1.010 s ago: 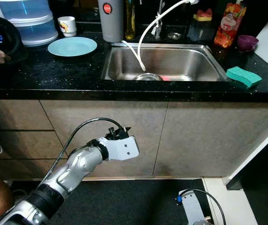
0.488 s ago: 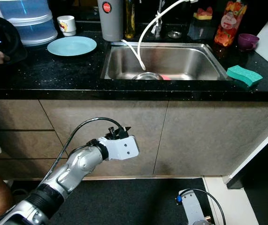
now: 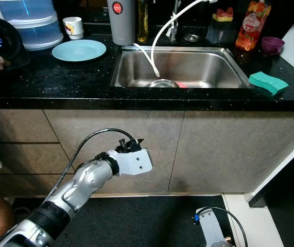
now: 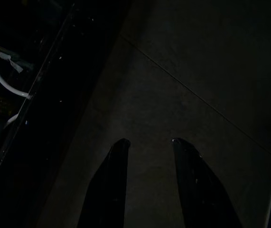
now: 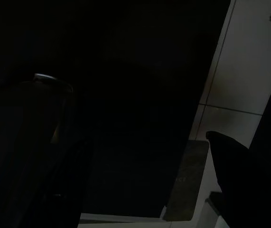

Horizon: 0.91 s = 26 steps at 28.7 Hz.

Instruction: Kitchen organization

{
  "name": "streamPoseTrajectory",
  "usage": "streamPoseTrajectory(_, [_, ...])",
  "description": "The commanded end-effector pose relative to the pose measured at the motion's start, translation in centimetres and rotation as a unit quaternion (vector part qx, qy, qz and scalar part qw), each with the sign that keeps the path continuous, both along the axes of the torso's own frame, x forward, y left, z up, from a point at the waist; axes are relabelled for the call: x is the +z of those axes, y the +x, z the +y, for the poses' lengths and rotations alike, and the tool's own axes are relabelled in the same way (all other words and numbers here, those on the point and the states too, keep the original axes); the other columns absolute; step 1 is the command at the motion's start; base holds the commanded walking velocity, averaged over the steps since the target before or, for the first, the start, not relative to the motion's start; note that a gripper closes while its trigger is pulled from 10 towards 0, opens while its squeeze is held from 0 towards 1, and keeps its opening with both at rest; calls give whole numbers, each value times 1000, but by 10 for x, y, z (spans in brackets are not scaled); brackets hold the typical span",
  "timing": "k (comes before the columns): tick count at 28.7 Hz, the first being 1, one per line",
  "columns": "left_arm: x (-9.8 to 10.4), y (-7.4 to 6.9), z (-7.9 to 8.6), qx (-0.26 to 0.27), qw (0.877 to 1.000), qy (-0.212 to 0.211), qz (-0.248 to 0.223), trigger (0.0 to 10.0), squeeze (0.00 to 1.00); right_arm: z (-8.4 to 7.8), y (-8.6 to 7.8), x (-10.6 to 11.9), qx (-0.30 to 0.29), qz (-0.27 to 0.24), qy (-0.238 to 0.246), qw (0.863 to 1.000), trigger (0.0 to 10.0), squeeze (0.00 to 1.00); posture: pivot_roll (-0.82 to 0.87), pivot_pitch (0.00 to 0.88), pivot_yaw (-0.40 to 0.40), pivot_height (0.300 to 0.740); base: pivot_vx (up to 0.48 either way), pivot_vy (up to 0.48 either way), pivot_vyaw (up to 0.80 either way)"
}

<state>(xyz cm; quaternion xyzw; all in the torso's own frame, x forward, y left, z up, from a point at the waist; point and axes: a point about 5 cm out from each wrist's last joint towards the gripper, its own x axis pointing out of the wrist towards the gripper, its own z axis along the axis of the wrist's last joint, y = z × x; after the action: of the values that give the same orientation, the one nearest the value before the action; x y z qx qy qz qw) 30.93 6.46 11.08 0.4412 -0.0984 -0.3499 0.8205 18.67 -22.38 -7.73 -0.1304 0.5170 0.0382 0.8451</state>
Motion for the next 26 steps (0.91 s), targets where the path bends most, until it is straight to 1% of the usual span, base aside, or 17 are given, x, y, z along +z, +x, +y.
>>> streamPoseTrajectory(1, [-1, 1, 0, -1, 1000, 3, 1, 10000, 0, 0, -1, 0, -2, 2, -1, 1000, 10000, 0, 81, 48, -22, 740, 0, 0, 0])
streamPoseTrajectory(26, [-3, 0, -1, -1, 1000, 4, 2, 10000, 0, -1, -1, 0, 7, 6, -5, 1000, 10000, 0, 83, 40, -29, 740, 0, 0, 0])
